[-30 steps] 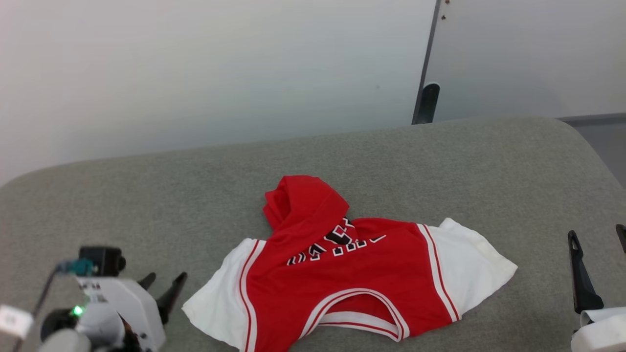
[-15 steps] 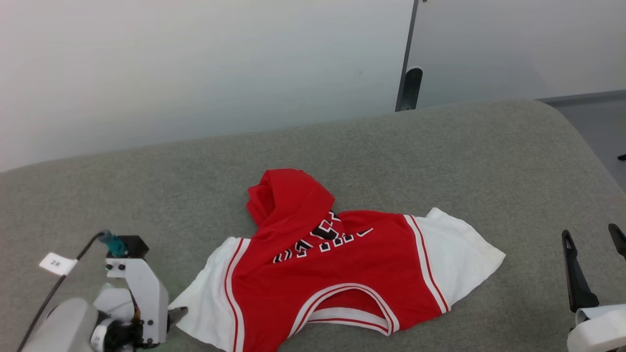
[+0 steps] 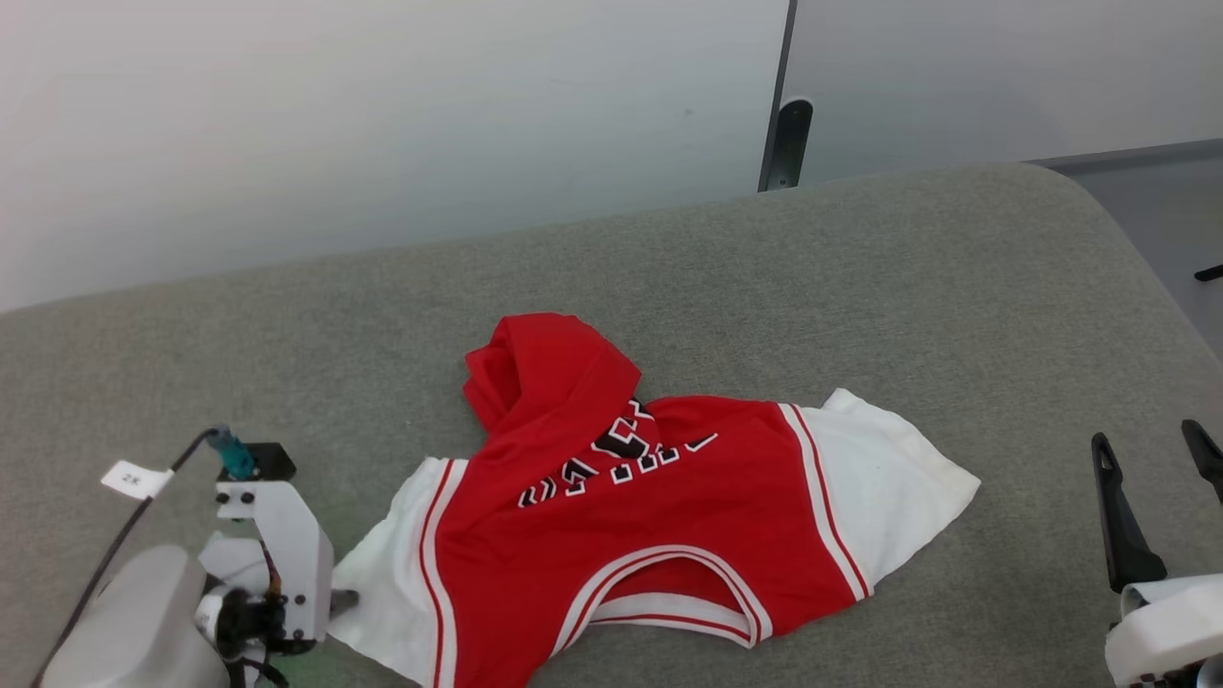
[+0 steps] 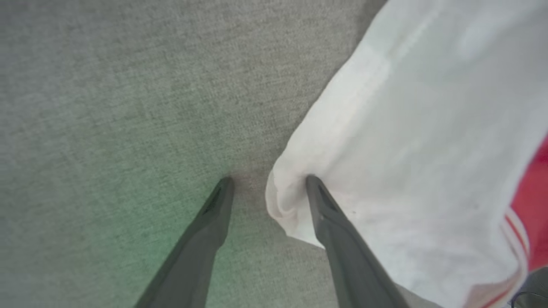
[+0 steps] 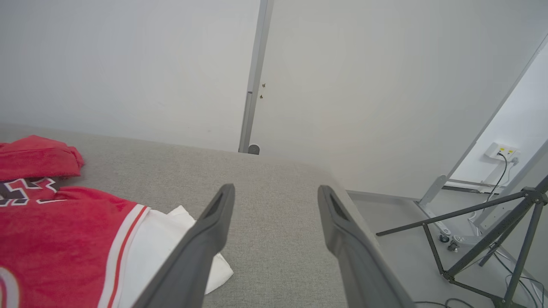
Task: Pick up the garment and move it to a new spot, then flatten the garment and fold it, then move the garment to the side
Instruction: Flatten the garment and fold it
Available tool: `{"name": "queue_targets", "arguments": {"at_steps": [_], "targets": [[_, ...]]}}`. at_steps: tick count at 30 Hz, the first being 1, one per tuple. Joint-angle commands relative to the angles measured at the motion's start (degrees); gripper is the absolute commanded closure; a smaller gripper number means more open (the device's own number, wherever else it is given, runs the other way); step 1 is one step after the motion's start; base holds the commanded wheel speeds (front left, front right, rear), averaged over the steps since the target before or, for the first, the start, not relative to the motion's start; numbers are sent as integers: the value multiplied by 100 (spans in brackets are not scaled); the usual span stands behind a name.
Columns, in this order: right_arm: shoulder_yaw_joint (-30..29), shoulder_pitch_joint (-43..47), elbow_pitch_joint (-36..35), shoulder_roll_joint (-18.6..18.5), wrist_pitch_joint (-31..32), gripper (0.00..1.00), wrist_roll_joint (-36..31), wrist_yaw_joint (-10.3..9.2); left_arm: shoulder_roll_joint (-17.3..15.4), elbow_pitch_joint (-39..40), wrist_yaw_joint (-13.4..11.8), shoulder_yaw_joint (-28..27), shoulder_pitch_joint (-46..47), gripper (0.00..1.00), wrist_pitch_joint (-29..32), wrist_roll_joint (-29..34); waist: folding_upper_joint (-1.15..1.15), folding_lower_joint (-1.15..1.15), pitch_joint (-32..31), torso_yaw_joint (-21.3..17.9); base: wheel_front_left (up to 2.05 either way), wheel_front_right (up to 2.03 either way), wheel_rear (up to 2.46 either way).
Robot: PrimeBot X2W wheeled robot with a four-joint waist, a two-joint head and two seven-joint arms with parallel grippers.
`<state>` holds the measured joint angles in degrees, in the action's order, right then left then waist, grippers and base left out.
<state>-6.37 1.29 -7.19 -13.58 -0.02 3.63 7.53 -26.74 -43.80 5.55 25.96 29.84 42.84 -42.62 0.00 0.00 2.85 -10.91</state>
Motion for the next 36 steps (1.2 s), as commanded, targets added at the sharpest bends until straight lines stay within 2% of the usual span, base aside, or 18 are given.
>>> {"name": "queue_targets", "arguments": {"at_steps": [1, 6, 10, 15, 20, 26, 36], "targets": [[47, -110, 0, -19, 85, 0, 115, -8, 155, -272, -12, 97, -99, 100, 65, -29, 0, 0, 19, 15, 0, 0, 0], [274, -254, 127, -257, 770, 0, 506, -7, 279, -480, 55, 162, 112, 100, 46, -45, 0, 0, 110, 90, 0, 0, 0], [659, -543, 361, -733, 1833, 0, 1018, -8, 375, -555, 91, 203, 333, 100, -24, -58, 0, 0, 237, 177, 0, 0, 0], [1048, -1143, 873, -1215, 3010, 0, 1698, -7, 524, -628, 152, 293, 623, 100, -131, -69, 0, 0, 426, 326, 0, 0, 0], [1392, -1676, 1544, -1496, 3755, 0, 2232, -7, 676, -713, 176, 427, 879, 100, -181, -65, 0, 0, 620, 548, 0, 0, 0], [1686, -2157, 2226, -1613, 3986, 0, 2628, -7, 809, -790, 188, 594, 1181, 100, -288, -107, 0, 0, 835, 772, 0, 0, 0], [2073, -2629, 3247, -1505, 4209, 0, 2871, -7, 860, -796, 181, 918, 1405, 100, -421, -334, 0, 0, 1038, 950, 0, 0, 0]]}}
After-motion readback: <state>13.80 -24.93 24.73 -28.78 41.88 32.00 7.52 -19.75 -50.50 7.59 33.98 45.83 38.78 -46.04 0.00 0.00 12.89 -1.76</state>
